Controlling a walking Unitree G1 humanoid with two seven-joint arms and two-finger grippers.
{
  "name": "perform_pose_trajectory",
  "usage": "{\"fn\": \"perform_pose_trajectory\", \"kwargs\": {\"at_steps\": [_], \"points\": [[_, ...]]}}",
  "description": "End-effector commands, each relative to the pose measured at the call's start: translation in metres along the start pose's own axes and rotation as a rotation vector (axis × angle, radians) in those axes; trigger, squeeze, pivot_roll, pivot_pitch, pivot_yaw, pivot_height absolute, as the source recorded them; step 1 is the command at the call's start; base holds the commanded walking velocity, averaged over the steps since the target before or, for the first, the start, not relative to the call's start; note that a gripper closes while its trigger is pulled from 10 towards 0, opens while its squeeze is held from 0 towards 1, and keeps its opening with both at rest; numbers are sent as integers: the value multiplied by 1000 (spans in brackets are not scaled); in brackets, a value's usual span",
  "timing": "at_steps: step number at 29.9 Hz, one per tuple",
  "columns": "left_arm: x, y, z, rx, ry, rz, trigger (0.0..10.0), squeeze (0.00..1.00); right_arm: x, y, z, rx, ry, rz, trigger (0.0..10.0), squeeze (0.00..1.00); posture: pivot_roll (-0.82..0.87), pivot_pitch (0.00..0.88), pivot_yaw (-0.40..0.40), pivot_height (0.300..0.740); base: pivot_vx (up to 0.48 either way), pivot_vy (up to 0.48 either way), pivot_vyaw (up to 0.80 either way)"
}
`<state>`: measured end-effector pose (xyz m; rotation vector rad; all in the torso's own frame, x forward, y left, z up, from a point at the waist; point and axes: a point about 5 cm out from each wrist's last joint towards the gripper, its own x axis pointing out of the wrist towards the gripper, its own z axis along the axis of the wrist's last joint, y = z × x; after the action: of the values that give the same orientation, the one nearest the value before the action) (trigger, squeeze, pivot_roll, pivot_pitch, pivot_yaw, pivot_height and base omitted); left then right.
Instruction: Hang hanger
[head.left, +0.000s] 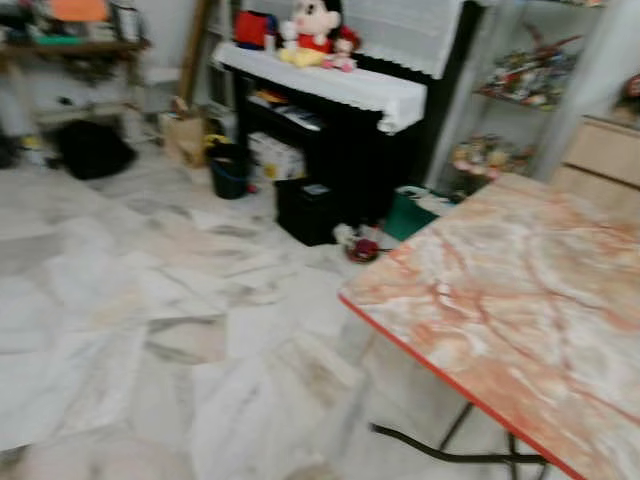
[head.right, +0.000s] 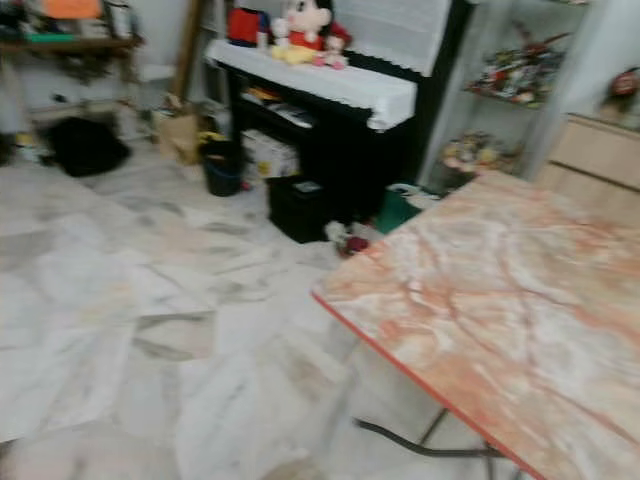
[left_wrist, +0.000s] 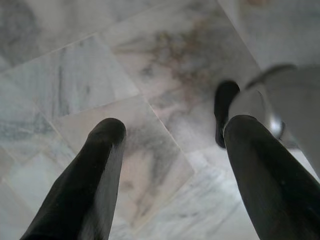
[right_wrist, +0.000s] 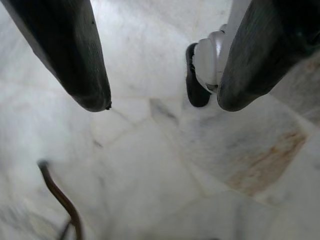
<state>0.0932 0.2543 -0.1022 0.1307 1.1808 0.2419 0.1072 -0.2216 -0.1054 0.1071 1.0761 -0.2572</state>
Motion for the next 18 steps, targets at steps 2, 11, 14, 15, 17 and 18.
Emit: {"fn": "perform_pose_trajectory", "kwargs": {"at_steps": [2,11,14,15,17,18], "points": [[3,-16,86,-161,-255,-129,10000,0,6,102,91,63,-139,299,10000,0,225,44,-59,740,0,0,-788],[3,-21,85,-147,-255,-136,10000,0,6,102,90,68,-138,296,10000,0,227,39,-58,740,0,0,-788],[2,-22,85,-144,-256,-136,10000,0,6,101,90,68,-138,296,10000,0,228,36,-58,740,0,0,-788],[2,-22,86,-143,-257,-136,10000,0,6,102,90,68,-137,296,10000,0,229,33,-58,740,0,0,-781],[2,-23,86,-139,-258,-136,10000,0,6,101,90,68,-137,296,10000,0,229,31,-58,740,0,0,-784],[2,-23,87,-137,-259,-136,10000,0,6,102,90,68,-137,296,10000,0,230,29,-57,740,0,0,-788]]}}
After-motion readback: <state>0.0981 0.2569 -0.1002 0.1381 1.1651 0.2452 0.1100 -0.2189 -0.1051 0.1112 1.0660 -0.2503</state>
